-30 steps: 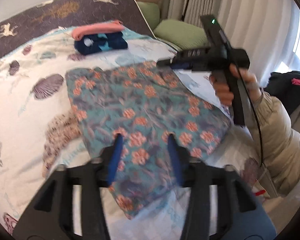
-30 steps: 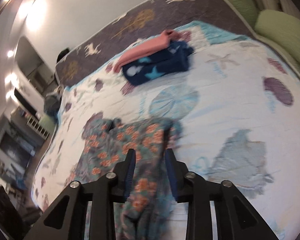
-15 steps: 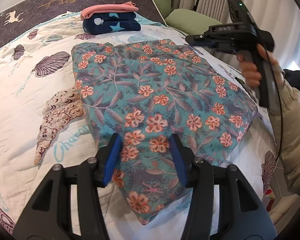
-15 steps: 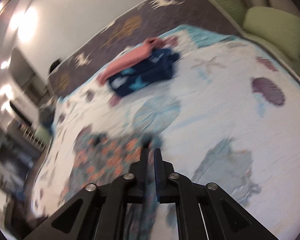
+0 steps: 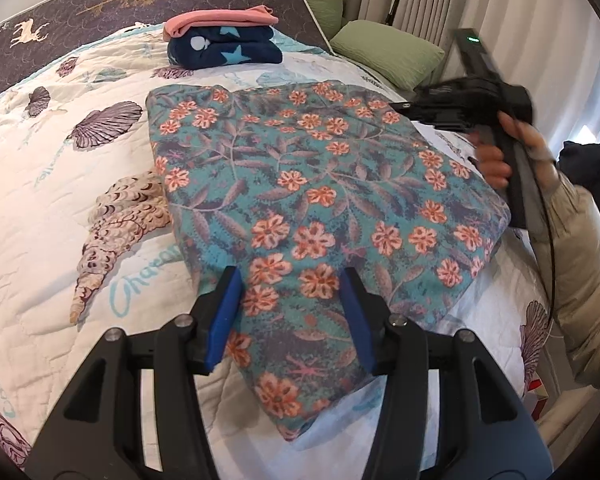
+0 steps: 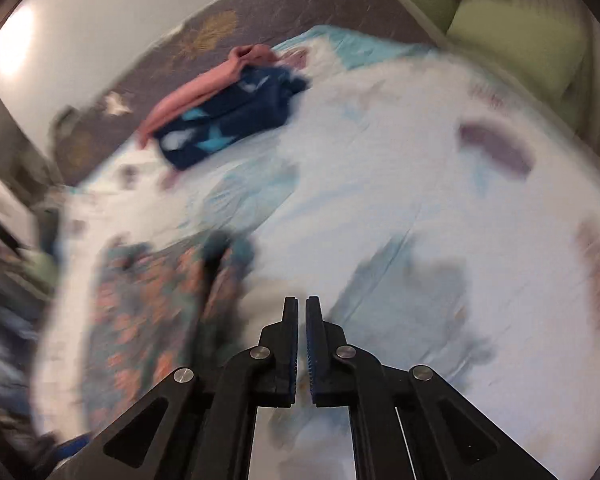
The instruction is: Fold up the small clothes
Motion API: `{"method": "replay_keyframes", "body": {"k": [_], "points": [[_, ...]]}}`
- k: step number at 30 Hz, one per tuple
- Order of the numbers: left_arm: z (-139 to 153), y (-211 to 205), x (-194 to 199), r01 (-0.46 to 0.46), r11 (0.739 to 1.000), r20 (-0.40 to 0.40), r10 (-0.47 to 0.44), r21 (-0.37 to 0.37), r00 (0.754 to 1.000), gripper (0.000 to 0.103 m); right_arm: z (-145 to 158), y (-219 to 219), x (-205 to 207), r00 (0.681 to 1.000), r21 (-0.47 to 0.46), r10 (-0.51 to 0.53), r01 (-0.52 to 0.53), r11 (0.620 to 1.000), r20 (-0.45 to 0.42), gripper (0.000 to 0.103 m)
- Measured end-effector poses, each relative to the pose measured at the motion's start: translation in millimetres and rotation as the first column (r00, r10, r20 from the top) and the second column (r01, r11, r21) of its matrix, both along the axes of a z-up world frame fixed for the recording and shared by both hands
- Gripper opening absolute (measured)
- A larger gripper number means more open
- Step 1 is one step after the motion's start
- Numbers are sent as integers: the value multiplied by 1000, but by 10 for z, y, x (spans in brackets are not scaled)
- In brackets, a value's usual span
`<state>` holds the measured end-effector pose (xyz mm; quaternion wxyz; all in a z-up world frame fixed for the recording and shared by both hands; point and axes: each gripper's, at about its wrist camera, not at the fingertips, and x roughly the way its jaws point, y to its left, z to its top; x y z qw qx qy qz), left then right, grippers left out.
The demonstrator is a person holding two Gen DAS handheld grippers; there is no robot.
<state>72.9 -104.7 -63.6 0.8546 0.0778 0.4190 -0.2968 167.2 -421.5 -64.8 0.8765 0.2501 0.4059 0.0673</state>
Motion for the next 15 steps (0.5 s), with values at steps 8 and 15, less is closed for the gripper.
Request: {"method": "replay_keyframes", "body": {"k": [8,15], "points": [[125,-1,-32,11,1000,23,-11,-7,1000,68,237,532,-574,959,98,273,-279,955,69,9],[47,172,31,-47,999,-25,47,-4,999,69,159,457,-828,990,-13,128,-127,992,54,10]]}}
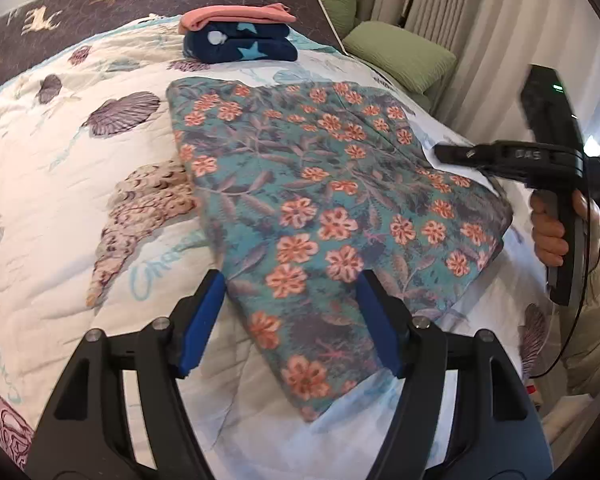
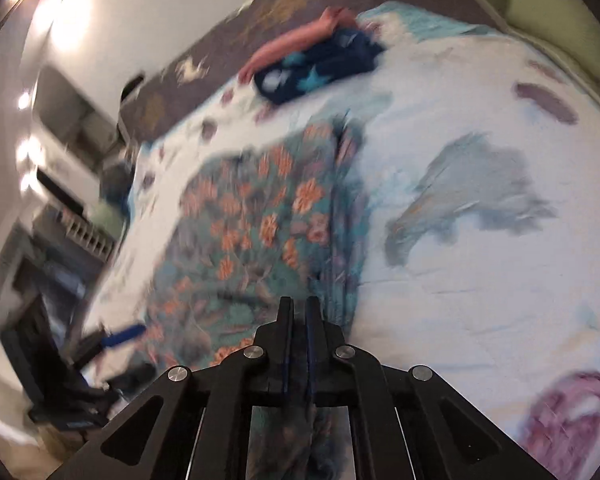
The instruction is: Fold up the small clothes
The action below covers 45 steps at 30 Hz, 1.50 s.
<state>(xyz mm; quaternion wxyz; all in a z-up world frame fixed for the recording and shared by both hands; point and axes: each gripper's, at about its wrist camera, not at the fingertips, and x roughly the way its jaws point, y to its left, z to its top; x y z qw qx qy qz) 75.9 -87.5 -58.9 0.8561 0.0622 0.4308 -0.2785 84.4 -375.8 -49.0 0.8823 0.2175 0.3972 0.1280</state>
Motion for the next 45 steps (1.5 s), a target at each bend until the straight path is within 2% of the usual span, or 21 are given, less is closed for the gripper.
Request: {"method": "replay_keyframes", "body": {"k": [1,3,6,8,9,10,12,16,19,21,23,25,28,29,31,32,35,37,39,42,45], "points": [[31,32,15,-14,1000,5,14,0,1000,69,114,20,-35,999,-21,5,-4,1000,32,10],[70,59,35,-25,1000,17,25,-5,1000,69,243,43,-37,997,13,51,-52,999,61,11],[141,89,125,-53,996,19,55,-76,998,71,260,214,0,989,25,131,-133,991,69,18],[38,73,218,-54,995,-19,52,-89,998,77,103,360,90,989,-21,151,-151,988,-2,24],[-33,52,256,-58,996,-37,56,-62,998,78,-48,427,158,989,-95,132,-138,986,-75,26],[-197,45,328,-79,997,-77,79,-8,994,79,-169,460,179,990,-162,104,-118,980,-95,22],[-212,130,307,-89,994,-71,84,-64,994,79,-152,462,128,994,-177,96,-104,979,-53,19],[-9,158,329,-79,994,-55,74,-78,996,79,154,353,16,998,-134,68,-65,989,17,26],[155,122,455,-80,993,-6,79,-93,997,79,323,285,113,996,-116,68,-61,991,54,33],[233,69,593,-92,992,32,95,-89,995,79,410,316,243,995,-128,74,-65,990,69,34],[262,30,817,-107,990,25,110,-92,994,79,417,352,408,993,-113,99,-91,989,69,34],[257,3,1012,-108,989,12,110,-105,994,79,400,396,648,990,-80,132,-128,989,49,34],[98,-74,1382,-144,989,-18,143,-43,990,79,226,404,990,992,-73,128,-128,989,-2,34],[24,-75,1475,-155,988,-33,154,-29,988,79,152,384,1093,994,-89,111,-112,990,-23,34],[-176,-51,1662,-187,982,-77,186,-1,979,79,-85,322,1318,996,-191,39,-55,980,-86,34],[-275,-22,1733,-200,980,-86,198,-4,976,79,-237,249,1407,993,-197,6,-30,980,-118,33],[-222,-4,1640,-171,985,-40,171,-19,985,79,-234,21,1362,997,-51,8,-12,999,-74,31],[-173,-24,1594,-130,991,-40,129,-39,991,79,-96,-112,1290,1000,2,-1,1,1000,-18,36],[-146,-48,1597,-112,992,-44,110,-51,993,79,-38,-203,1298,1000,39,5,-5,999,-4,38],[-150,-80,1666,-110,991,-61,106,-70,992,79,-82,-241,1438,999,25,18,-17,1000,-50,43],[-206,-102,1846,-126,987,-88,118,-97,989,79,-291,-154,1658,989,48,80,-75,996,-128,48]]}}
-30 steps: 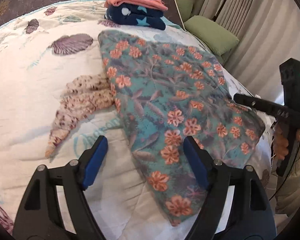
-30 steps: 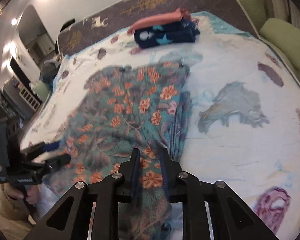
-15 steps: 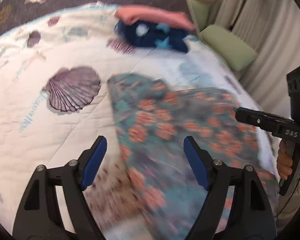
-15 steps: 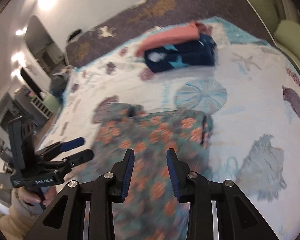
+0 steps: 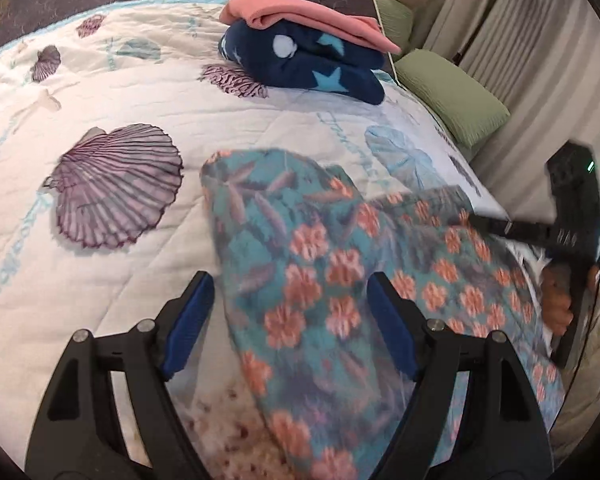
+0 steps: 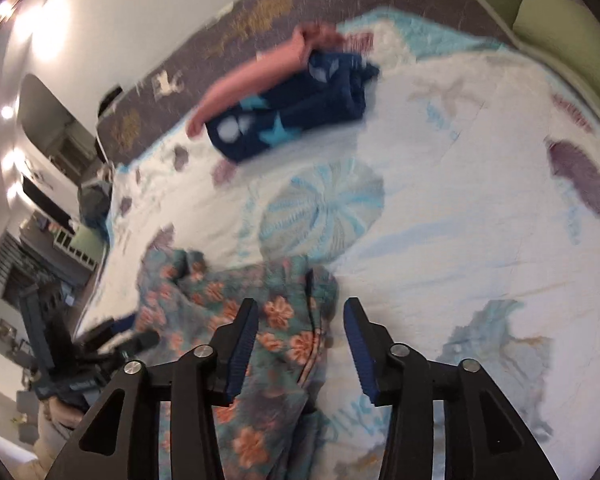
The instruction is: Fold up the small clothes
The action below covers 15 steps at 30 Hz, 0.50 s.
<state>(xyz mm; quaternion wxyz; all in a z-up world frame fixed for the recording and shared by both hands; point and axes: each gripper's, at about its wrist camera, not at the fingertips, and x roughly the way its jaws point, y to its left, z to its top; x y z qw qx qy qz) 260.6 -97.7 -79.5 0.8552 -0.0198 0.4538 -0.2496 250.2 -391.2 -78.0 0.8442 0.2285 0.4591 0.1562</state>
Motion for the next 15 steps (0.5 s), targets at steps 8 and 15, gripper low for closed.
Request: {"method": "replay_keyframes", "body": {"k": [8,15], "points": [[214,-31,67,24,998,129,-15,-66,991,20,256,178,32,985,-17,5,-2,1000,173,7],[172,186,-4,-52,998,51,54,-31,997,63,66,-124,-191,994,-25,-93,95,995,64,35]]}}
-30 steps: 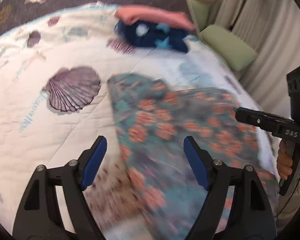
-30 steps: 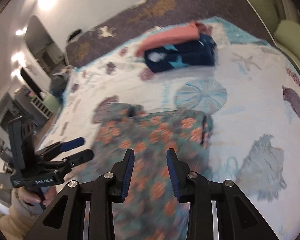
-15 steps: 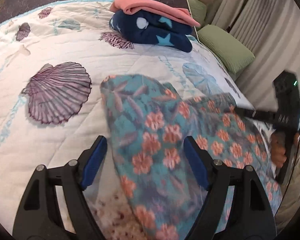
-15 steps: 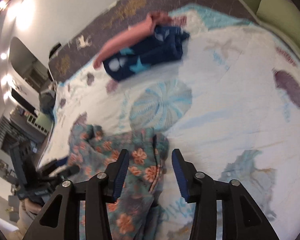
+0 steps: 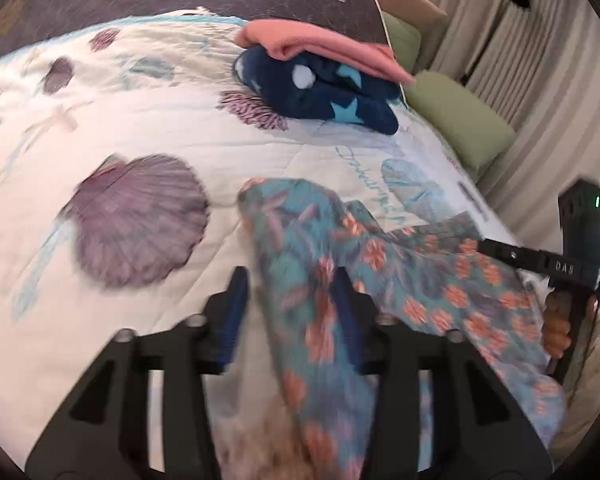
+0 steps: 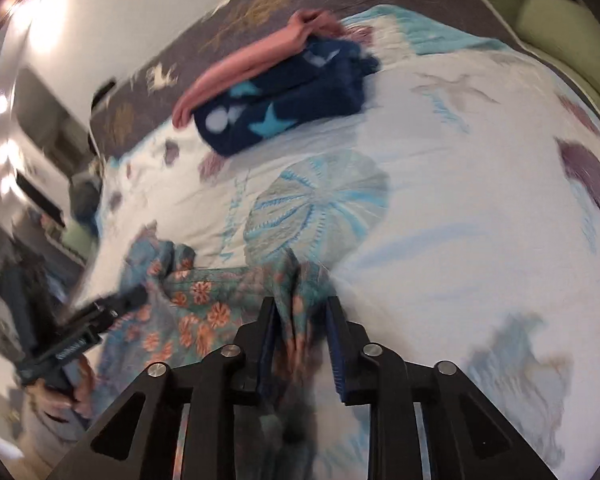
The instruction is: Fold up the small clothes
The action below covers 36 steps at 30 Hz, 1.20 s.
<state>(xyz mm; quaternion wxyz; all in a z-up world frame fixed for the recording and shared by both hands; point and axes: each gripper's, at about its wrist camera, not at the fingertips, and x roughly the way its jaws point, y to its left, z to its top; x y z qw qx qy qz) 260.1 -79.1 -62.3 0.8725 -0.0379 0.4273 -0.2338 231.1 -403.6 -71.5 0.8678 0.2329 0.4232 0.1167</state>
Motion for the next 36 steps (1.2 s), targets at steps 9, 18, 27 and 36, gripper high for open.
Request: {"method": "replay_keyframes", "body": {"k": [9,18,27,36], "points": [[97,383,-1215,103,983,-61,-113,-152,992,84,152,67,-1366,995,16,95,-95,995,14,56],[-121,142,-2016,171,979,1,-172,110,985,84,-72,596,-2047,991,-124,130,-125,984,33,68],[-29,310,-2323,111,975,99,-132,191,986,84,105,521,-2254,997,-45,57,-54,997,52,68],[-110,385,-2364,27,954,111,-63,299,992,85,17,463,-2341,999,-6,20,-20,1000,34,68]]}}
